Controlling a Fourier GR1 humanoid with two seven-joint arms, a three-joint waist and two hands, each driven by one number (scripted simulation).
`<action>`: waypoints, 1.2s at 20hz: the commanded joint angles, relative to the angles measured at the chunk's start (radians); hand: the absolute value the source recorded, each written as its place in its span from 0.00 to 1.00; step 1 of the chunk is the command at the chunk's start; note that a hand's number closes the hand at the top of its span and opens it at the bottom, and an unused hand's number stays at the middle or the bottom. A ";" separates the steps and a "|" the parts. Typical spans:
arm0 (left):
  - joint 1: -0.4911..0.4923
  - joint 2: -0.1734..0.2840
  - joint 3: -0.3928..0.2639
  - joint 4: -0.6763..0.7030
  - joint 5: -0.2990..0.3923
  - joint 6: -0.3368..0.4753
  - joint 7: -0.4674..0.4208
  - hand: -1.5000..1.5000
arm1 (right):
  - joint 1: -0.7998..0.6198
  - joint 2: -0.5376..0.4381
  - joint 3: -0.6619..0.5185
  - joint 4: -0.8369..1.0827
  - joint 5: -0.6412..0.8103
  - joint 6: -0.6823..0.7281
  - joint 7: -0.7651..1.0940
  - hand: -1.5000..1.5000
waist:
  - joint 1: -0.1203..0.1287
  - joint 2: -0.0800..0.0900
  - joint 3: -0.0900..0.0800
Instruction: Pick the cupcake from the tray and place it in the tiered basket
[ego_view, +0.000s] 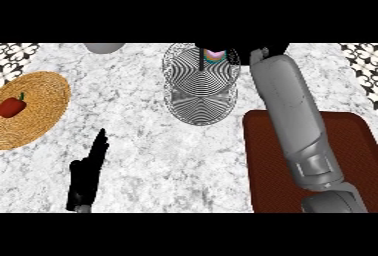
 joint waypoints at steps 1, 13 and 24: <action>-0.029 0.000 0.006 0.020 -0.007 0.004 0.019 0.50 | -0.038 -0.033 -0.061 -0.031 -0.013 -0.124 -0.013 0.00 | -0.009 0.001 -0.001; 0.055 -0.010 0.021 0.014 0.008 0.007 -0.026 0.50 | 0.289 -0.395 -0.246 -0.370 -0.192 0.128 0.133 0.00 | -0.054 -0.011 -0.001; 0.052 -0.019 -0.004 -0.041 -0.021 0.019 0.005 0.50 | 0.637 -0.686 -0.560 -0.351 -0.538 0.558 -0.033 0.00 | -0.028 -0.002 0.000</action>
